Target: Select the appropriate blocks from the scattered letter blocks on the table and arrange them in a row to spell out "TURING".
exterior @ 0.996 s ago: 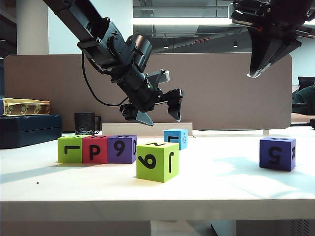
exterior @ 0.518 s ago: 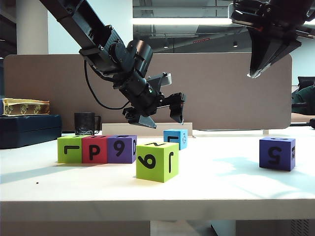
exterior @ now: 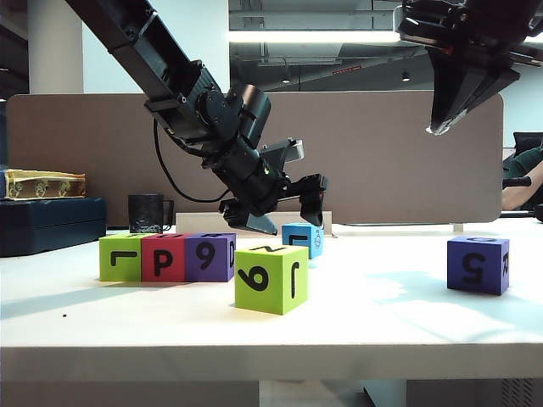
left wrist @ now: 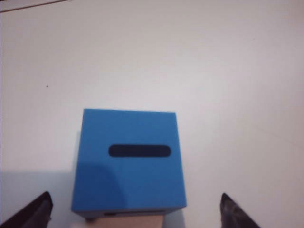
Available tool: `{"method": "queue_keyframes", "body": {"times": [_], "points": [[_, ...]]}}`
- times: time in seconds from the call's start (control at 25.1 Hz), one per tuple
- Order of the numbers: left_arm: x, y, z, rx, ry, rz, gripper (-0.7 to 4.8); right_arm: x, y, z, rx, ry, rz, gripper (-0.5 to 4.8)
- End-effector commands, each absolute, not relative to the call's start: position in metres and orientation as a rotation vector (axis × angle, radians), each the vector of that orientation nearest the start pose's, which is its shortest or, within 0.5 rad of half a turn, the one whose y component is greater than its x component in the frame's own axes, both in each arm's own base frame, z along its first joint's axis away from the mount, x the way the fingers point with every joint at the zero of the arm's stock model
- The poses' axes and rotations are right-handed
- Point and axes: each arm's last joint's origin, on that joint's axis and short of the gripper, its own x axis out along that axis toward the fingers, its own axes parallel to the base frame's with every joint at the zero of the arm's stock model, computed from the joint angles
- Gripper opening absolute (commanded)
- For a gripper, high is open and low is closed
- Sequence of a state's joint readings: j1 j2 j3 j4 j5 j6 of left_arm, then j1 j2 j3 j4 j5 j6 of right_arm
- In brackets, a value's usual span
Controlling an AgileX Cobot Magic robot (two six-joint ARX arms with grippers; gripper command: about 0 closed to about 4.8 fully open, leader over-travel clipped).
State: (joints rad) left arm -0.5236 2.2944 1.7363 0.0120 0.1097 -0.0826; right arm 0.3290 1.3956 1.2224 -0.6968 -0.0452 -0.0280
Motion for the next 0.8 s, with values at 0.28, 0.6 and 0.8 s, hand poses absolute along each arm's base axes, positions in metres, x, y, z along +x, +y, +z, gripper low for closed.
{"method": "queue_keyframes", "body": {"times": [0.28, 0.6, 0.8], "points": [[0.4486, -0.2635, 0.1668, 0.030, 0.550, -0.595, 3.62, 0.2718, 0.0946, 0.3097, -0.152, 0.842, 0.364, -0.01], [0.4497, -0.2639, 0.1688, 0.025, 0.528, -0.598, 2.80, 0.2718, 0.0946, 0.3097, -0.151, 0.842, 0.364, -0.01], [0.4498, -0.2640, 0.1690, 0.025, 0.526, -0.597, 2.80, 0.2718, 0.0946, 0.3097, -0.152, 0.842, 0.364, -0.01]]}}
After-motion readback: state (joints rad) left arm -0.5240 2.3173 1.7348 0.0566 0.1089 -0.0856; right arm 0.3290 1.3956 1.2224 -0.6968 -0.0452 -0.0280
